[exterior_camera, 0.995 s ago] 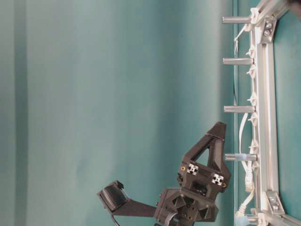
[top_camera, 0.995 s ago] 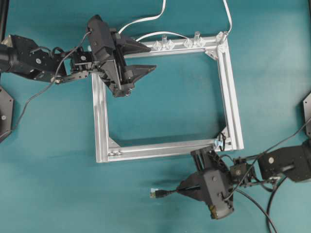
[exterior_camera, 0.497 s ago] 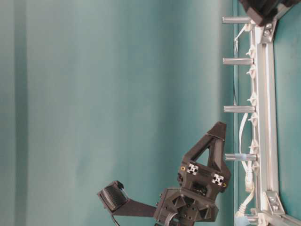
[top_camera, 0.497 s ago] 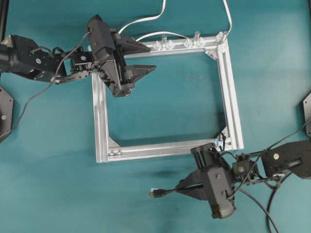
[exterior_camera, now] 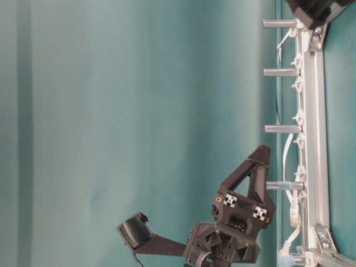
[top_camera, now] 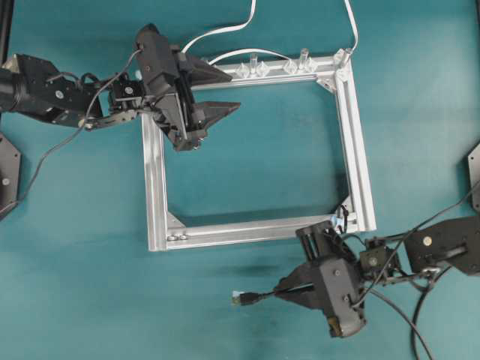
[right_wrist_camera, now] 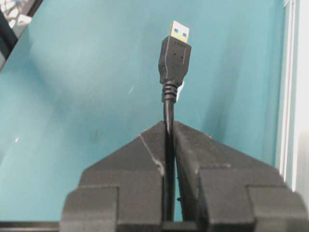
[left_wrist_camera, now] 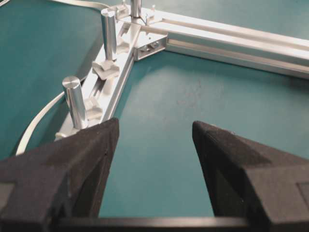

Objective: Insert the wire through the string loop located on the right side.
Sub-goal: 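Lift the cable with the right gripper and carry it toward the zip-tie loop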

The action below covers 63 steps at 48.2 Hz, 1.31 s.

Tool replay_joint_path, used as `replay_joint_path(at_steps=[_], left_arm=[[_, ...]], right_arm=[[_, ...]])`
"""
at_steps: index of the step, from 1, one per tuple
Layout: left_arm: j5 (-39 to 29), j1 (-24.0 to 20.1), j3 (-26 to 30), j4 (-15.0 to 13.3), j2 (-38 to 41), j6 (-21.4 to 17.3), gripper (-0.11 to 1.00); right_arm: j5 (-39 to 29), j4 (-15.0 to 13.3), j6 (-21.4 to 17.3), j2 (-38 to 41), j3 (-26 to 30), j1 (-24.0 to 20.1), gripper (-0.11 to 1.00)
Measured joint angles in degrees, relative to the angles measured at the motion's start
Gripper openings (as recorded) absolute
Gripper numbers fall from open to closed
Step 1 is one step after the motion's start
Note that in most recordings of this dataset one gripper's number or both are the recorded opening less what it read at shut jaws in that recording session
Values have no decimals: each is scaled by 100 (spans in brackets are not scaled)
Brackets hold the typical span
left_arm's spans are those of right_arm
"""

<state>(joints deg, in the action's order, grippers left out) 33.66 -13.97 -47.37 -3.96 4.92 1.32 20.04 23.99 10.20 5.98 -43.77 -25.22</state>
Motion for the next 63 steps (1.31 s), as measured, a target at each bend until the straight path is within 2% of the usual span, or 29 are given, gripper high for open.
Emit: replay_joint_path(at_steps=[8, 19, 29, 41, 63], left_arm=[[-62, 9, 0, 0, -9, 0, 65], [-62, 9, 0, 0, 0, 0, 65], [-62, 9, 0, 0, 0, 0, 65], [-62, 9, 0, 0, 0, 0, 65], [-62, 62, 0, 9, -185, 0, 65]], right_arm=[[-272, 0, 9, -334, -246, -26, 7], [-378, -9, 9, -1072, -844, -299, 7], [-800, -18, -9, -1679, -1274, -501, 7], [-1362, -18, -44, -2373, -1793, -527, 7], [-1556, -18, -62, -3885, -2883, -527, 7]])
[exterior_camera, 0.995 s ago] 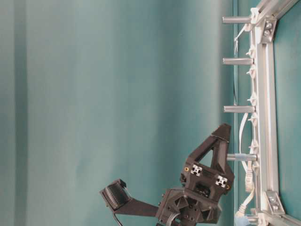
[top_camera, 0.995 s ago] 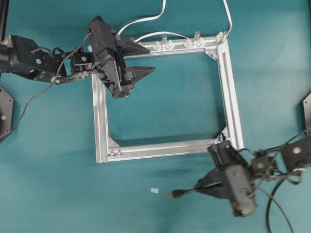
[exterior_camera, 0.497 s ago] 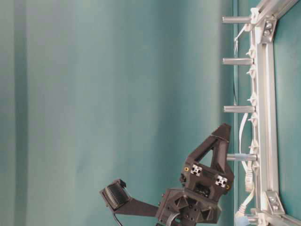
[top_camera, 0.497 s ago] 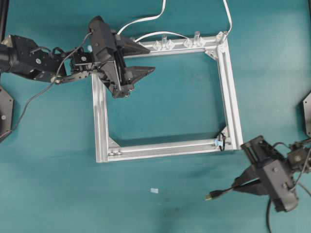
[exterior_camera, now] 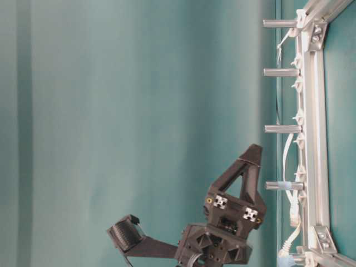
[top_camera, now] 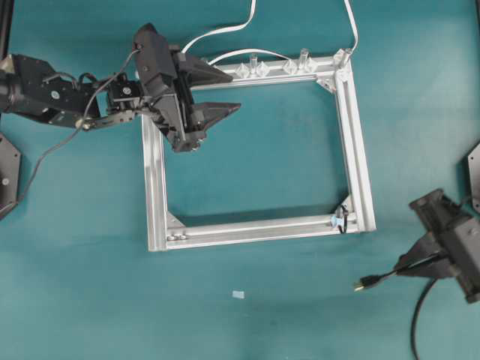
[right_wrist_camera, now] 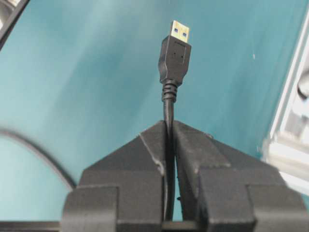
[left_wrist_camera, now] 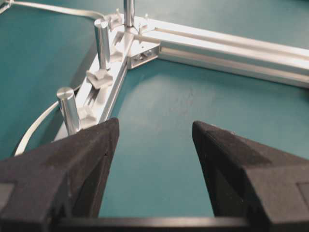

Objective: Insert the wire through the string loop located on the right side.
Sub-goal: 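Lift the cable with the right gripper and carry it toward the zip-tie loop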

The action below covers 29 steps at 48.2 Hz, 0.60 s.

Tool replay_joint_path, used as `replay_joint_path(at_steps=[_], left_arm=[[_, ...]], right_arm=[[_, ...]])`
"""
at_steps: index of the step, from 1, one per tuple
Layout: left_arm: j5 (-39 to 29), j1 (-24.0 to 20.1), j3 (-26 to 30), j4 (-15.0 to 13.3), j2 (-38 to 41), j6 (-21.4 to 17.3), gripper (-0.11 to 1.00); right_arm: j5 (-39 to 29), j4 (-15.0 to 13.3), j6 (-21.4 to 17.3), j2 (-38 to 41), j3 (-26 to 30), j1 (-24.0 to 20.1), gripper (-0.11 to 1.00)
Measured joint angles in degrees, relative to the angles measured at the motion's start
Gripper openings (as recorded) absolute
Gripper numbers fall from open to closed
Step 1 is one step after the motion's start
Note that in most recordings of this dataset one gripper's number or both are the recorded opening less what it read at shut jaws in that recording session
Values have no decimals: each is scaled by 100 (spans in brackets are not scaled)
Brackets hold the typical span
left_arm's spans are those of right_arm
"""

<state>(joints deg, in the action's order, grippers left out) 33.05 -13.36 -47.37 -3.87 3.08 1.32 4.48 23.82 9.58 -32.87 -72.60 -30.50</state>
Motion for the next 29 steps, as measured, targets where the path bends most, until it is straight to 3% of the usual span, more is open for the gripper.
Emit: replay_joint_path(at_steps=[13, 29], left_arm=[[-35, 70, 26, -9, -18, 0, 65], [-193, 123, 79, -9, -26, 0, 65]], right_arm=[[-9, 0, 9, -703, -334, 26, 7], [-62, 0, 0, -817, -642, 694, 7]])
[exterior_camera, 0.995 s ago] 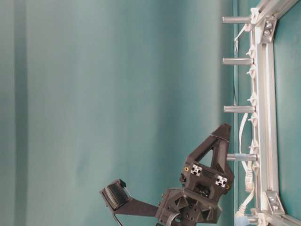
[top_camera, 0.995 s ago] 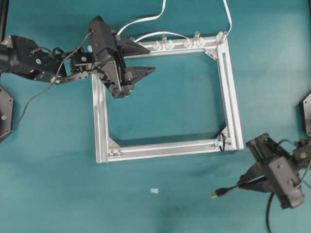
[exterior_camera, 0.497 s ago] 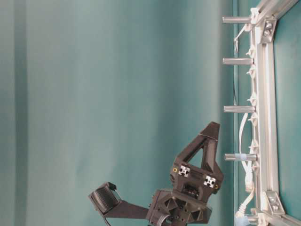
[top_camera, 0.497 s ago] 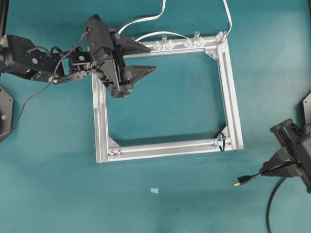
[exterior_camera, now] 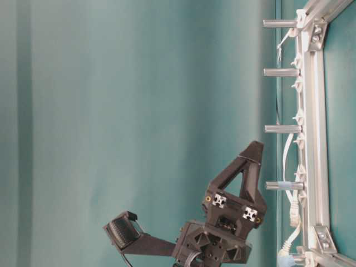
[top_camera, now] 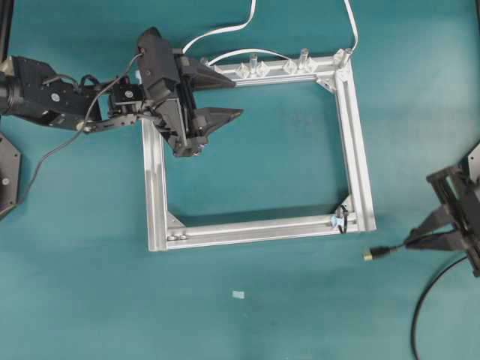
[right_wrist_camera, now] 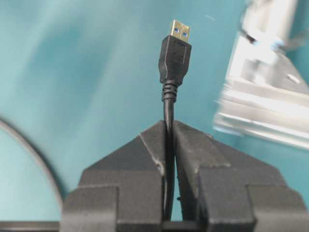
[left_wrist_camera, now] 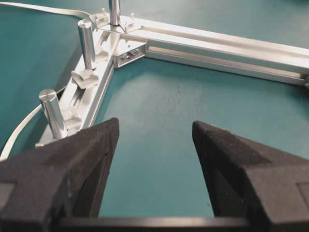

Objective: Insert the wire through the string loop located on the right side.
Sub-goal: 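Lift the cable with the right gripper and carry it toward the zip-tie loop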

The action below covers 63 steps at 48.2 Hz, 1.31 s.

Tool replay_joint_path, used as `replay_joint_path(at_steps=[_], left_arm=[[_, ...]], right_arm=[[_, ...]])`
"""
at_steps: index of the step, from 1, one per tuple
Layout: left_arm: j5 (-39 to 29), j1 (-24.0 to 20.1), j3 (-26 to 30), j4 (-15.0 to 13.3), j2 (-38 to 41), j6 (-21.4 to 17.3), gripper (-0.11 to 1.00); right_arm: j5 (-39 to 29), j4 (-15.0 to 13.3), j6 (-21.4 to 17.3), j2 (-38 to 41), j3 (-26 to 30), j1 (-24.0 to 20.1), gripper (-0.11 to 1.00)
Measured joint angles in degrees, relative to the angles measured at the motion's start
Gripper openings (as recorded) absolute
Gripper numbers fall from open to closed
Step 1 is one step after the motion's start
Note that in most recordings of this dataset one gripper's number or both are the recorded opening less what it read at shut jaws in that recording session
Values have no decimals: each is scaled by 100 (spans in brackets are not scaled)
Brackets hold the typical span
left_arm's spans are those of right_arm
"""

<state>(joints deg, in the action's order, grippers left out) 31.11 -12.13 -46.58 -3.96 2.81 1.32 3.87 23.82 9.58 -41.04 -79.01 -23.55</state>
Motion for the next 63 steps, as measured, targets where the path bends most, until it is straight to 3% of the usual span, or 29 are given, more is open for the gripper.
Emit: replay_joint_path(at_steps=[20, 63], left_arm=[[-9, 18, 44, 9, 9, 0, 65], [-9, 26, 44, 0, 9, 0, 65]], right_arm=[[0, -9, 0, -536, -220, 896, 7], [-70, -9, 0, -571, -237, 940, 7]])
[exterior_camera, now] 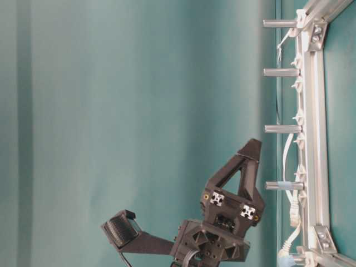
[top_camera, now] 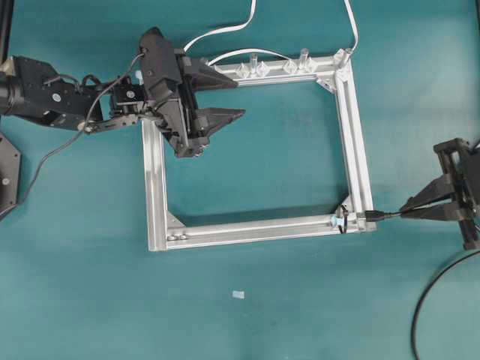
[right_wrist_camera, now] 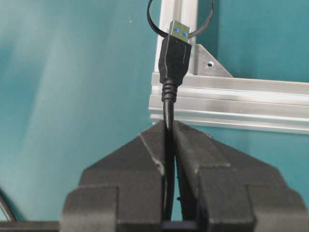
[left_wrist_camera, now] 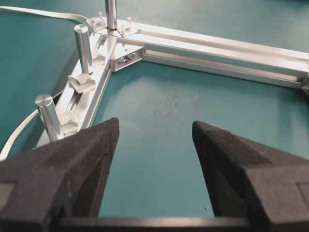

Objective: Insert the wire through the string loop located on the right side.
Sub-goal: 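Lift the cable with the right gripper and carry it toward the zip-tie loop, then push the USB plug through the black zip-tie loop with the right gripper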

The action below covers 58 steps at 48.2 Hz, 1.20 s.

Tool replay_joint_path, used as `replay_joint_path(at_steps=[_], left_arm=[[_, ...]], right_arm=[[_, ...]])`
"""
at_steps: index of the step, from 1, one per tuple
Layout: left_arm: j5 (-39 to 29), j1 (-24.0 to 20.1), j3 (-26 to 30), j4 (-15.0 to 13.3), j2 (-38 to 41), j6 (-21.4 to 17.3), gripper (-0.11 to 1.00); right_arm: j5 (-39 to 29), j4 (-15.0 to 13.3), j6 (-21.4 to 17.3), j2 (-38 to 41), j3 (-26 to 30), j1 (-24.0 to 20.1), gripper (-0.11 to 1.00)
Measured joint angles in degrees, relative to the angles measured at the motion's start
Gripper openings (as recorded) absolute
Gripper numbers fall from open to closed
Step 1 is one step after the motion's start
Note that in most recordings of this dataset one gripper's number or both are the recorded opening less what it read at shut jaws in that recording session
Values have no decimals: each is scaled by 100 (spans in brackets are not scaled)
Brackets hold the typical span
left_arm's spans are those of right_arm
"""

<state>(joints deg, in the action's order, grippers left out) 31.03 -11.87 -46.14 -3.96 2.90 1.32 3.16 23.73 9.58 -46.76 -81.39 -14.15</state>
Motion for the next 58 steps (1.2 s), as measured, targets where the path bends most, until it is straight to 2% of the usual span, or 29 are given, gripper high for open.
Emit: replay_joint_path(at_steps=[58], left_arm=[[-44, 0, 0, 0, 0, 0, 65]], right_arm=[[0, 0, 0, 123, 0, 0, 7]])
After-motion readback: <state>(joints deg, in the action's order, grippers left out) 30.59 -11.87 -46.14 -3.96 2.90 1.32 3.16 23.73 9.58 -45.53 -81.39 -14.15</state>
